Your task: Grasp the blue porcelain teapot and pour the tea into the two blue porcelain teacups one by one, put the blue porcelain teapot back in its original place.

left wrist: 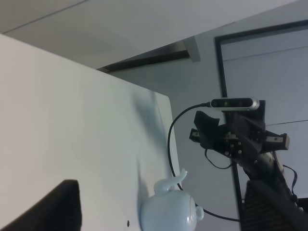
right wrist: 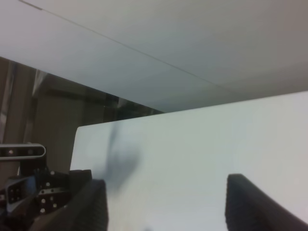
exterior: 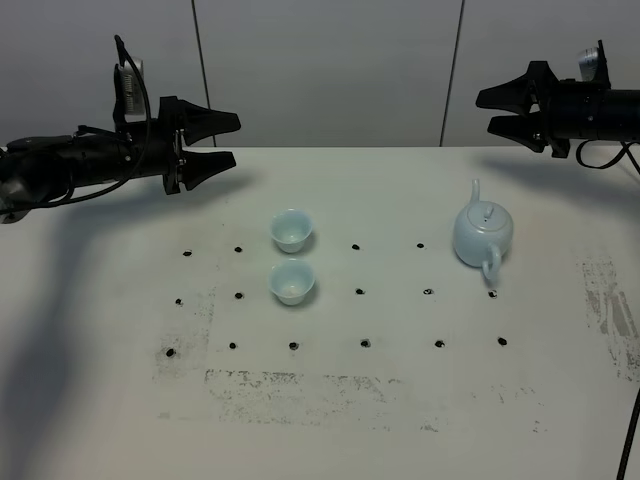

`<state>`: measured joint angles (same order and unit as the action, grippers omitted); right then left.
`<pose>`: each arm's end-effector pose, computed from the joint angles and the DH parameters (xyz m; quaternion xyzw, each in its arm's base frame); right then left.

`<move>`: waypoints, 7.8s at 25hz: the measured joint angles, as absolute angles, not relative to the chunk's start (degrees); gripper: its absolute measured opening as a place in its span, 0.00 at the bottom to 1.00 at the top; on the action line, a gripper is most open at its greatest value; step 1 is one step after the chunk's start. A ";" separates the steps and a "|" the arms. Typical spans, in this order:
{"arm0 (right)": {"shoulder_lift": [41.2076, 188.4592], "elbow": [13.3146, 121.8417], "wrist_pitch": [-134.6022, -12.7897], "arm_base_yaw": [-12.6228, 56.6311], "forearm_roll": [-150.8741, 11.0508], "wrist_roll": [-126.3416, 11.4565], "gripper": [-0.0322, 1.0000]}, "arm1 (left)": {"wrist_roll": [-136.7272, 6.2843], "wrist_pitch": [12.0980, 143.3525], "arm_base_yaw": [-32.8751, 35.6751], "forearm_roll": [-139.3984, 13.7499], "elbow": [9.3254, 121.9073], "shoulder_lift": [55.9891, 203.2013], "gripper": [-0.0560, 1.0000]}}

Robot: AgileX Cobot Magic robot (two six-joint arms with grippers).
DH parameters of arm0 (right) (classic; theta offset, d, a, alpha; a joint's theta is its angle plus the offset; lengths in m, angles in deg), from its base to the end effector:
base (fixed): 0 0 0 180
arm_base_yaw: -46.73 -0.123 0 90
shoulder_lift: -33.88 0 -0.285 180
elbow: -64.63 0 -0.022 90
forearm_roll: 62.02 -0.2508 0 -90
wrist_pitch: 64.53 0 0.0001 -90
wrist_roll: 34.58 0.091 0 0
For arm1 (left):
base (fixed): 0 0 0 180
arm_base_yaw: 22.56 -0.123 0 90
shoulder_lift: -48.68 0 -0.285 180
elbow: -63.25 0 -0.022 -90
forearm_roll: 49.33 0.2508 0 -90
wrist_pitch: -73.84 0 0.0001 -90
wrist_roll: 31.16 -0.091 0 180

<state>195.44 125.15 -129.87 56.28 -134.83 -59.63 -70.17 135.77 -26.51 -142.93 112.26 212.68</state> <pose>0.5587 -0.0138 0.1555 0.0725 0.8164 0.5110 0.2591 0.5557 -0.0420 0.1021 -0.1044 0.7506 -0.6002 0.2559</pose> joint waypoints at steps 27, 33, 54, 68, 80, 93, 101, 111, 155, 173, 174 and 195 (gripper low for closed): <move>195.47 129.93 -125.09 56.23 -121.08 -75.63 0.52 | -81.20 134.03 -26.44 -128.62 121.70 212.09 0.67; 195.69 132.22 -123.50 56.19 -98.75 -68.78 0.52 | -69.22 126.43 -24.84 -97.42 133.12 212.09 0.67; 180.63 124.54 -133.46 56.40 -73.53 -56.58 0.52 | -53.23 129.34 -21.53 -60.23 120.62 195.03 0.52; 153.36 80.34 -113.92 61.62 -75.99 -59.00 0.51 | -52.46 120.59 -21.53 -60.51 99.32 176.76 0.33; 144.51 69.56 -102.58 61.38 -79.08 -60.50 0.51 | -52.46 90.58 -21.53 -60.52 44.74 138.52 0.33; 144.51 69.49 -102.47 59.54 -78.50 -60.80 0.51 | -43.55 114.81 -21.53 -55.75 28.18 98.28 0.33; 144.51 69.49 -101.46 59.02 -78.12 -60.93 0.51 | -35.26 128.48 -21.53 -52.25 21.04 76.13 0.33; 144.51 69.49 -100.62 54.09 -77.79 -61.35 0.50 | -33.17 133.34 -21.53 -51.93 12.89 64.54 0.33; 144.51 69.49 -105.37 52.37 -75.09 -60.31 0.50 | -32.99 134.72 -21.53 -52.00 12.26 56.28 0.33; 138.71 59.87 -103.48 37.33 -68.77 -45.76 0.43 | -32.99 134.72 -21.53 -52.00 12.26 56.28 0.33; 138.65 58.17 -101.00 36.46 -67.59 -42.64 0.43 | -32.99 134.72 -21.53 -52.00 12.26 56.28 0.33; 150.91 59.87 -95.67 35.06 -67.60 -33.64 0.56 | -32.99 134.79 -21.53 -52.00 12.26 56.28 0.33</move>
<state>150.91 59.87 -95.67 35.06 -67.60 -33.64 -32.99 134.79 -21.53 -52.00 12.26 56.28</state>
